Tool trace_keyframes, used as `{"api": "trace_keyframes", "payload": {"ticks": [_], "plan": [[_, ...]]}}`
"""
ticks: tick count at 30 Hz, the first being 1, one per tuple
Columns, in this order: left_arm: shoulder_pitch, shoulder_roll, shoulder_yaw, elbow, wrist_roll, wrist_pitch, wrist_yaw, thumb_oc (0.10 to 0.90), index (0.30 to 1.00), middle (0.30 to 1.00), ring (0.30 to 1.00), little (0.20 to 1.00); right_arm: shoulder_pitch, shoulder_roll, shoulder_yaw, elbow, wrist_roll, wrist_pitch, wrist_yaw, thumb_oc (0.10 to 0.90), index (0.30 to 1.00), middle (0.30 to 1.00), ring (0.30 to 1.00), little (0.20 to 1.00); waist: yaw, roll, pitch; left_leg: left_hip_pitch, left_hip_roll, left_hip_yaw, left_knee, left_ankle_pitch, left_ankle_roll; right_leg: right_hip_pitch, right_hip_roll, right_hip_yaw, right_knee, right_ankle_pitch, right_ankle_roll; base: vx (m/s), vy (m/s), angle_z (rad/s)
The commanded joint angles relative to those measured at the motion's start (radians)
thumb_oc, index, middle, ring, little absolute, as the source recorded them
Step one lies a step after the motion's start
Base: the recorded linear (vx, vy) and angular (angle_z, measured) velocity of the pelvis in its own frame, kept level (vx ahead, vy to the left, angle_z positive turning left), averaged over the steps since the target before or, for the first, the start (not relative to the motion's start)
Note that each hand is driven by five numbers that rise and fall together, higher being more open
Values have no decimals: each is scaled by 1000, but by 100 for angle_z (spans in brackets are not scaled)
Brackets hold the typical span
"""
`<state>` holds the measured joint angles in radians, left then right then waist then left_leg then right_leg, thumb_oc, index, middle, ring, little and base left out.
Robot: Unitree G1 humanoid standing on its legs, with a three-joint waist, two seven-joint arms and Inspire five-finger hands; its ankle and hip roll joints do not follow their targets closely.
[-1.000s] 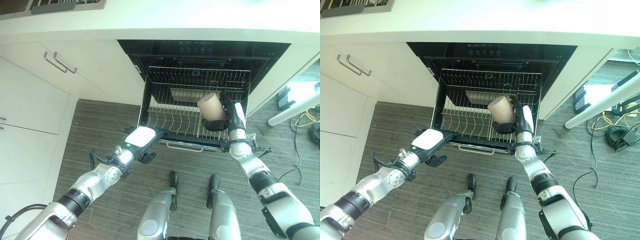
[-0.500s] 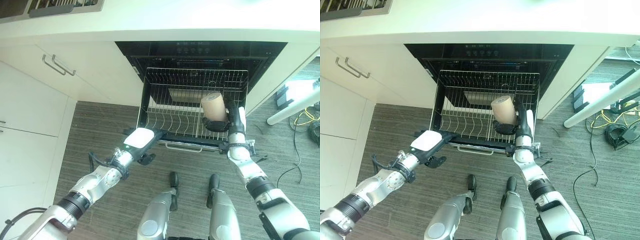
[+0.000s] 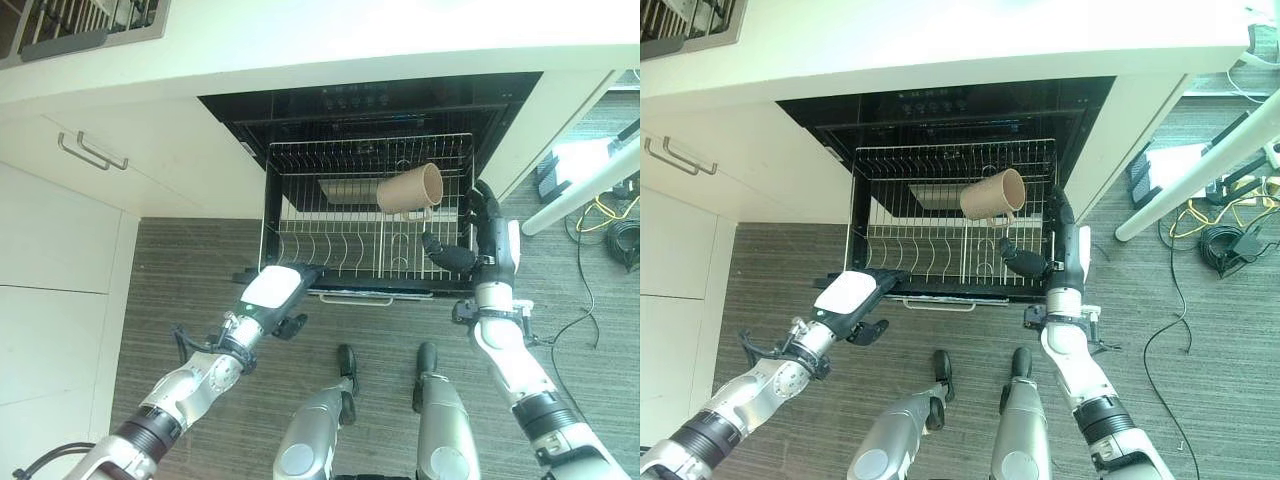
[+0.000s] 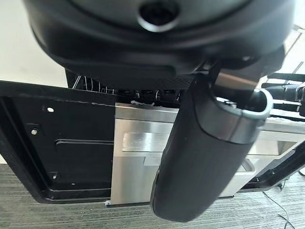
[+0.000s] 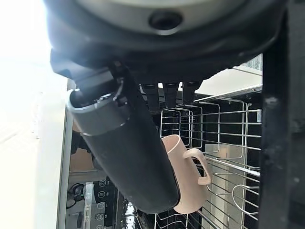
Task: Place the dishes in the dishwasher.
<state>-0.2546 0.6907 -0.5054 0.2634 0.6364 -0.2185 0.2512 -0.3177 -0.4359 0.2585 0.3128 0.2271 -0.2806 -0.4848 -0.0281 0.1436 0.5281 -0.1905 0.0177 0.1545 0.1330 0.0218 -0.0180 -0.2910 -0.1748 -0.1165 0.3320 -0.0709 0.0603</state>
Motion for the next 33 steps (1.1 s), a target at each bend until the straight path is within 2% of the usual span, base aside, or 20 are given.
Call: {"api": "trace_keyframes", "payload": {"ticks": [1, 10, 14, 16, 18, 19, 22, 24, 26, 27, 30, 33], "plan": [[19, -32, 27, -87, 21, -24, 45, 800, 900, 900, 900, 900, 40, -43, -26, -83, -5, -82, 0, 800, 900, 900, 900, 900, -32, 46, -8, -74, 43, 34, 167, -172, 16, 46, -45, -71, -32, -49, 45, 0, 0, 0], [51, -38, 52, -89, 23, -6, 63, 800, 900, 900, 900, 900, 85, -45, -31, -146, 30, -154, 43, 800, 900, 900, 900, 900, -42, 35, -8, -49, 46, 38, 167, -175, 15, 71, -44, -71, -32, -56, 45, 0, 0, 0], [93, -43, 90, -84, 20, 12, 106, 800, 900, 900, 900, 900, 137, -26, -46, -221, 43, -257, 74, 800, 900, 900, 900, 900, -45, 13, -39, -18, 58, 45, 167, -182, 14, 108, -37, -83, -32, -72, 41, -40, -89, -1], [126, -48, 118, -76, 0, 24, 151, 800, 900, 900, 900, 900, 163, -18, -56, -262, 58, -305, 91, 800, 900, 900, 900, 900, -42, -6, -71, 18, 62, 44, 167, -192, 11, 149, -34, -96, -32, -91, 39, -2, -152, -3], [151, -59, 152, -65, -61, 30, 205, 800, 900, 900, 900, 900, 177, -13, -61, -285, 75, -332, 125, 800, 900, 900, 900, 900, -34, -19, -112, 41, 70, 42, 167, -196, 8, 177, -27, -105, -32, -105, 32, 16, -168, 0], [173, -69, 190, -64, -138, 20, 242, 800, 900, 900, 900, 900, 187, -11, -67, -307, 99, -337, 160, 800, 900, 900, 900, 900, -25, -28, -142, 61, 73, 37, 167, -199, 6, 202, -20, -109, -32, -119, 24, 13, -148, 5], [211, -109, 276, -78, -312, -62, 272, 800, 900, 900, 900, 900, 195, 1, -73, -324, 87, -335, 201, 800, 900, 900, 900, 900, 1, -47, -202, 95, 76, 17, 167, -205, 4, 244, -7, -118, -32, -138, 9, 22, -143, 3], [230, -135, 321, -106, -376, -105, 270, 800, 900, 900, 900, 900, 202, 10, -78, -334, 74, -324, 219, 800, 900, 900, 900, 900, 16, -58, -233, 109, 75, 6, 167, -207, 4, 263, 0, -122, -32, -144, 4, 26, -83, 16], [260, -168, 393, -162, -509, -158, 215, 800, 900, 900, 900, 900, 211, 14, -100, -347, 70, -305, 247, 800, 900, 900, 900, 900, 35, -77, -264, 123, 71, -10, 167, -214, 6, 282, 9, -126, -32, -151, 1, 4, -55, 10], [284, -205, 448, -216, -632, -193, 168, 800, 900, 900, 900, 900, 229, 17, -125, -362, 62, -288, 272, 800, 900, 900, 900, 900, 45, -95, -284, 133, 67, -19, 167, -223, 13, 295, 14, -129, -32, -154, 1, 0, 0, 0], [302, -233, 491, -250, -719, -196, 133, 800, 900, 900, 900, 900, 253, 15, -158, -375, 68, -273, 309, 800, 900, 900, 900, 900, 46, -110, -300, 143, 59, -26, 167, -234, 21, 305, 18, -125, -32, -154, 5, 6, 33, 0], [319, -261, 531, -266, -791, -160, 89, 800, 900, 900, 900, 900, 289, 15, -197, -389, 97, -262, 336, 800, 900, 900, 900, 900, 42, -121, -315, 144, 47, -35, 167, -241, 35, 309, 23, -113, -32, -148, 11, 18, 106, -2]]}}
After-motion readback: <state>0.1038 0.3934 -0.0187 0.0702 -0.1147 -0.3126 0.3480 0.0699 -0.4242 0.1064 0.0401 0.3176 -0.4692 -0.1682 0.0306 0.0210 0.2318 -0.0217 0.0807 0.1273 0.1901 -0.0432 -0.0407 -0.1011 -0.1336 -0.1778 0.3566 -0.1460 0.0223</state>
